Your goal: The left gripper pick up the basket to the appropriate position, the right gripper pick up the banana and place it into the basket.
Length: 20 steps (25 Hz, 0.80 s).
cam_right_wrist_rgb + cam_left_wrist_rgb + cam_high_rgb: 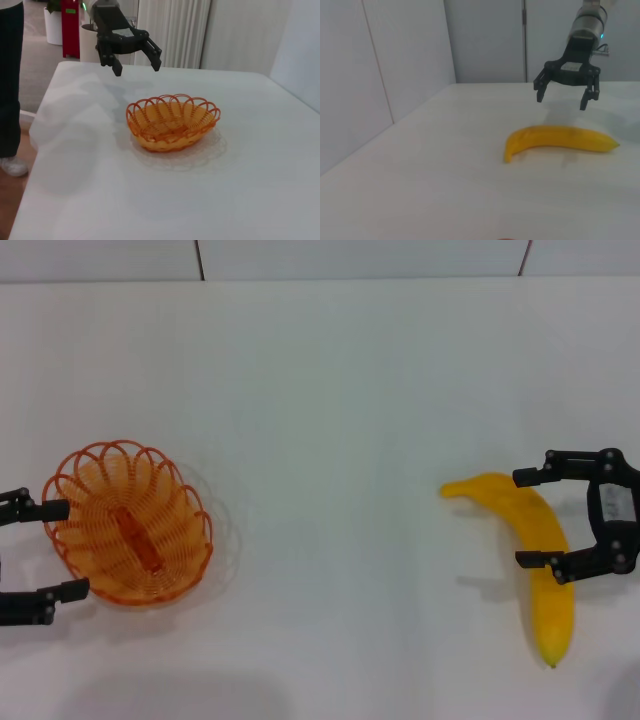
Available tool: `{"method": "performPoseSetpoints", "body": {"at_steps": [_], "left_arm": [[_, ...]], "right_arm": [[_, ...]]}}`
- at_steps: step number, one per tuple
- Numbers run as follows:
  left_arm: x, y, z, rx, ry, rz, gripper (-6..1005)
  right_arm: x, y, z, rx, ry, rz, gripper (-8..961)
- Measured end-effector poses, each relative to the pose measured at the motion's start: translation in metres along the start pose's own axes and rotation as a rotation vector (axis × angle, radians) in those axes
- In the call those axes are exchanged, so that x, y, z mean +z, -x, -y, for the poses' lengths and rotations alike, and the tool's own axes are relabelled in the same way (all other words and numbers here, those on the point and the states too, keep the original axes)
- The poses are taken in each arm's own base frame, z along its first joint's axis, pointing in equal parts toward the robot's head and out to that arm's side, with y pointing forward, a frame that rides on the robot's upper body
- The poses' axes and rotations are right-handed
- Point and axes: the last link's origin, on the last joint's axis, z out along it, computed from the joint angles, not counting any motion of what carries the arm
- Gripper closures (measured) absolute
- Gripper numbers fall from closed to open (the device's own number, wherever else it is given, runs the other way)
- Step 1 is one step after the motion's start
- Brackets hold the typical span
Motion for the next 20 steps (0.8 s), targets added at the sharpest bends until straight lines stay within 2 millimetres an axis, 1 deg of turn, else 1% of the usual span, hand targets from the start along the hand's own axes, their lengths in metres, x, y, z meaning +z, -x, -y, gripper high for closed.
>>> {"method": "performPoseSetpoints", "body": {"at_steps": [10,17,20], "left_arm": [[0.006,-0.002,0.000,0.010,0.007,-0.012,140],[0.017,-0.005,0.002,0.043,0.003,-0.030,140],[0.014,-0.008,0.007,0.035,-0.046,-0.059,140]], "right_arm": [[0.001,0.000,0.000,-0.001,0.001,0.002,84],[0.004,0.003,0.001,-0.009,0.008,0.007,86],[0.005,0.003,0.001,-0.008,0.008,0.006,87]]}}
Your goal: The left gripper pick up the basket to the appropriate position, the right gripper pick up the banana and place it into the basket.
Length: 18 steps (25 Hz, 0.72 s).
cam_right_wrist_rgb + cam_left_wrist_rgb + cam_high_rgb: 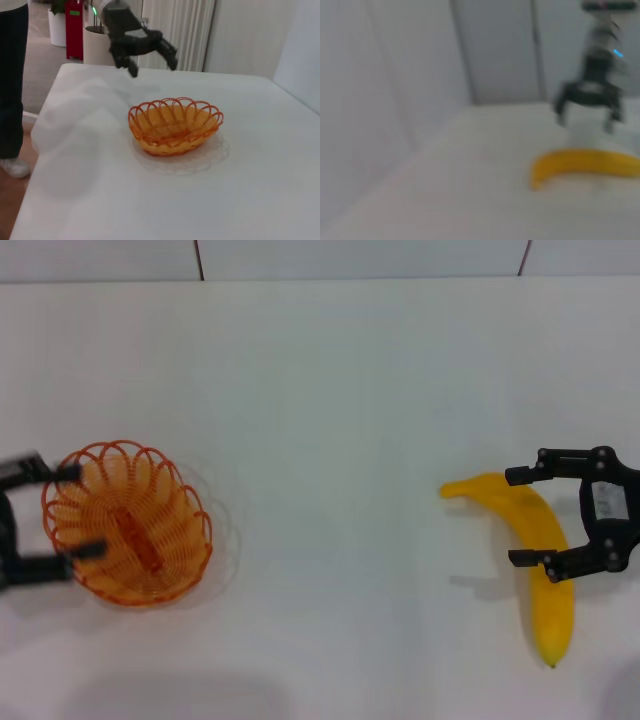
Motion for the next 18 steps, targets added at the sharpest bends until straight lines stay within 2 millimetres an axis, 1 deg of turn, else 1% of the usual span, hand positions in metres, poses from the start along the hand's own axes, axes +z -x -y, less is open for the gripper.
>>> {"method": "performPoseSetpoints", "body": {"at_steps": [3,5,7,9,11,14,17,18], "left_arm": [[-0.016,-0.008,0.014,-0.045,-0.142,-0.065,141],[-0.031,-0.018,0.026,-0.120,-0.236,-0.096,141],[-0.043,-0.027,0.039,-0.196,-0.290,-0.103,141],[-0.050,-0.037,0.053,-0.282,-0.303,-0.091,141],[-0.054,-0.045,0.068,-0.361,-0.299,-0.059,141],[-0.054,-0.056,0.089,-0.423,-0.279,0.032,141],[-0.049,-0.066,0.106,-0.456,-0.248,0.154,141],[-0.044,-0.070,0.113,-0.465,-0.231,0.214,142]], "right_arm": [[0.000,0.000,0.000,0.001,0.000,0.000,88],[0.000,0.000,0.000,0.001,-0.001,-0.001,89],[0.000,0.000,0.000,0.000,-0.002,0.000,89],[0.000,0.000,0.000,0.000,-0.003,0.001,90],[0.000,0.000,0.000,0.000,-0.003,0.000,90],[0.001,0.001,0.001,-0.004,-0.002,0.001,91],[0.002,0.003,0.004,-0.008,0.001,0.002,92],[0.002,0.003,0.004,-0.008,0.002,0.002,93]]}}
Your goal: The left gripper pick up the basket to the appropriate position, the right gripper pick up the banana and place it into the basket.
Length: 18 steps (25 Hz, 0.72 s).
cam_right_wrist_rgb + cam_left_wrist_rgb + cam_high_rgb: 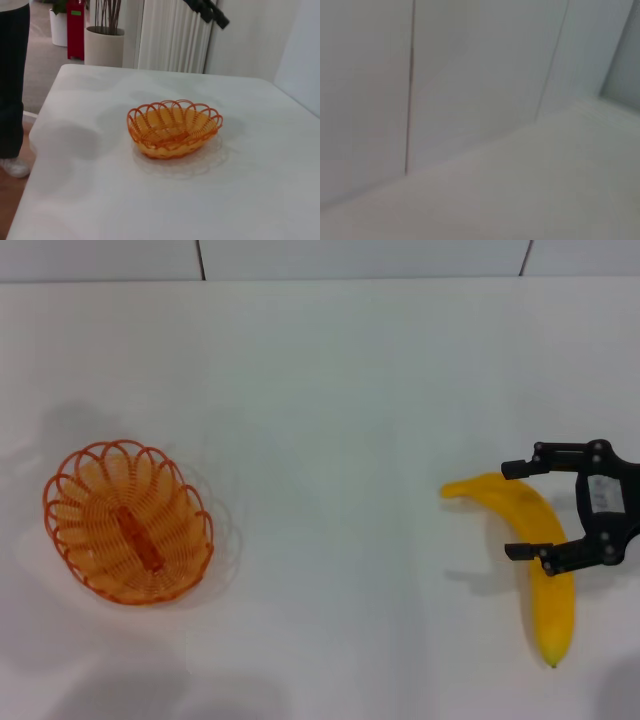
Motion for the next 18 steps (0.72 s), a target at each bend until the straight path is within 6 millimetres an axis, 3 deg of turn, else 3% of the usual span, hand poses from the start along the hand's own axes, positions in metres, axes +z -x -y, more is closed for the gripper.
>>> {"method": "performPoseSetpoints", "body": {"at_steps": [4,9,18], "left_arm": [[0.023,-0.020,0.002,0.052,0.005,0.197,142],[0.051,-0.030,0.000,0.162,-0.018,0.363,142],[0.098,-0.015,-0.012,0.324,-0.045,0.556,143]], "right_arm": [[0.001,0.002,0.002,-0.005,0.002,0.001,94],[0.002,0.003,0.004,-0.010,0.003,0.002,95],[0.002,0.005,0.005,-0.013,0.004,0.004,98]]}}
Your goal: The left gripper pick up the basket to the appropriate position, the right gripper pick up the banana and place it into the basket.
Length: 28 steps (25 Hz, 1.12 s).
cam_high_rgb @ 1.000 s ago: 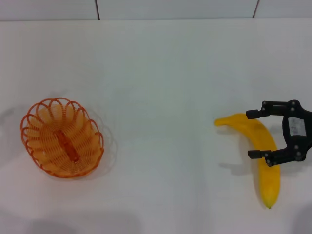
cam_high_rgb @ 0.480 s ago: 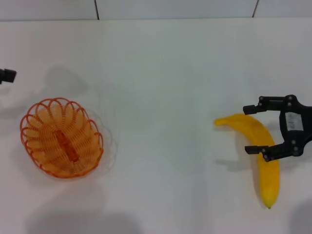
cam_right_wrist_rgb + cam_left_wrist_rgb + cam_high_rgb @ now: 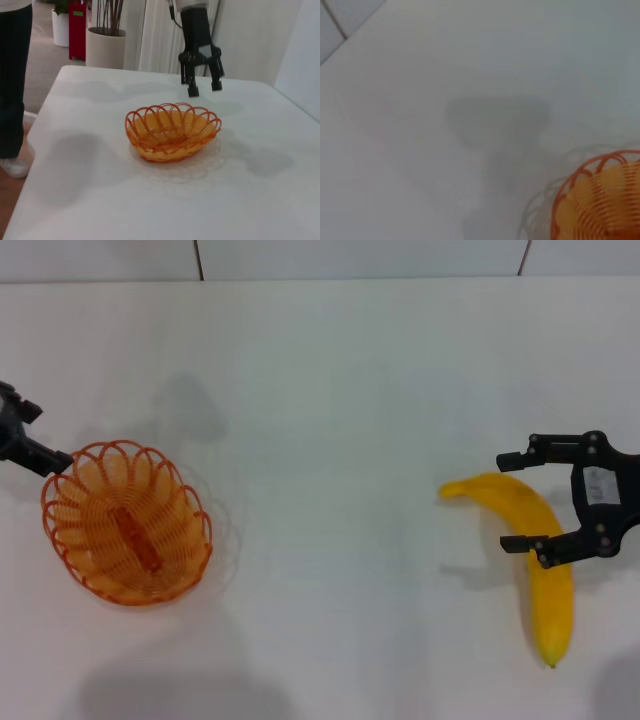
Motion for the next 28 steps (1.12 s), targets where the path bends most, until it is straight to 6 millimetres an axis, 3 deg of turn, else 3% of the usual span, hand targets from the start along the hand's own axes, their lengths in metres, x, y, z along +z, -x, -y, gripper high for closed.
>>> {"method": "performPoseSetpoints", "body": {"at_steps": [28], "left_arm": [[0.046,-0.024,-0.015,0.024,-0.009,0.083,277]], "right_arm": [[0.002,0.002,0.002,-0.003,0.006,0.004,106]]}}
